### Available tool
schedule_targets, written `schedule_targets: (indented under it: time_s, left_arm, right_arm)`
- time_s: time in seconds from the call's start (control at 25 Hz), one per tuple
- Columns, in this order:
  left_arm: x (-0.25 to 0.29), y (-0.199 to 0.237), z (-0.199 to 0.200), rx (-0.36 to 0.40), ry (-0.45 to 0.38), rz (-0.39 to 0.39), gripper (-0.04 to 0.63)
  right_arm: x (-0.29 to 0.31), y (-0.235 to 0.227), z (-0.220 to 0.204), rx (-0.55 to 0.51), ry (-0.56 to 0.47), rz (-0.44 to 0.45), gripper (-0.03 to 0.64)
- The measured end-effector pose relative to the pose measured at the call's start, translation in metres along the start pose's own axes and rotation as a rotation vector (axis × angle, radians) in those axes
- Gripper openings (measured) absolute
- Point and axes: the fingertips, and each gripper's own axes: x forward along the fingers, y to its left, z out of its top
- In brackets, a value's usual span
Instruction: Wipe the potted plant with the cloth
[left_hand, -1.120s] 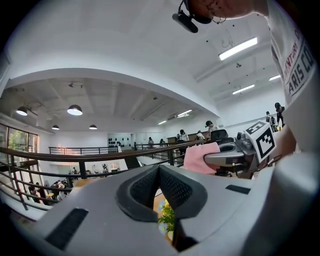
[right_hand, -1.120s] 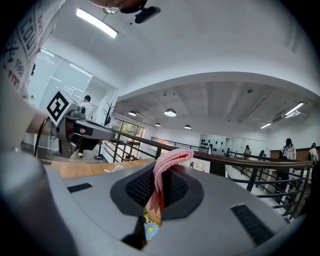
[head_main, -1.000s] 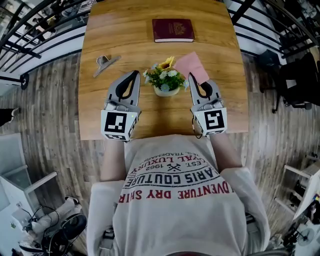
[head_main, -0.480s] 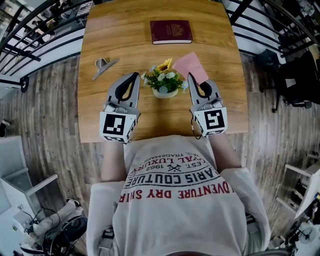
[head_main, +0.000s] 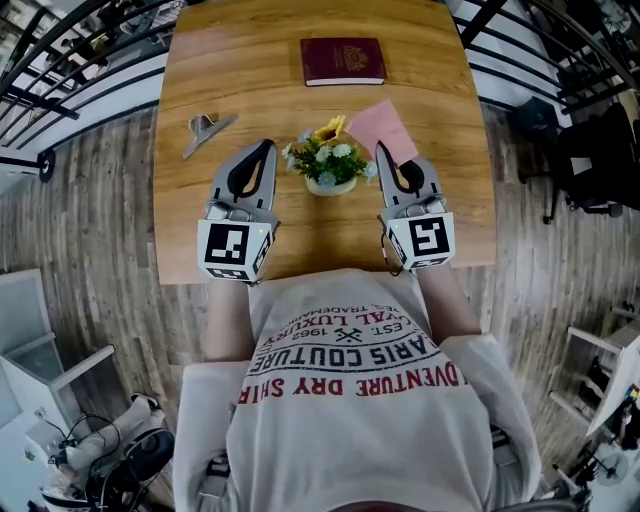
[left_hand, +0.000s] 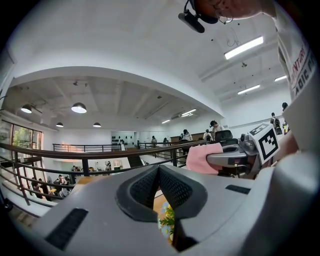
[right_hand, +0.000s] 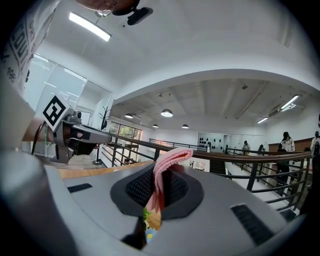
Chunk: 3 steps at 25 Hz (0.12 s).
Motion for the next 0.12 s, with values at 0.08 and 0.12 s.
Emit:
schedule_targets:
  time_s: [0.08,0.12]
  left_arm:
    - [0.0016,0.0004,-0.0017,-0.01,0.001,-0.001,0.017]
    - [0.0023,0.0006,-0.0026,-0.015,0.002,-0.002,0.017]
  right_arm:
    - [0.0015,0.0008,-0.001,0.003,0.001,0.001,0.035]
    - [0.0021,0.0012,-0.0016,0.004,0.001,0.001,0.035]
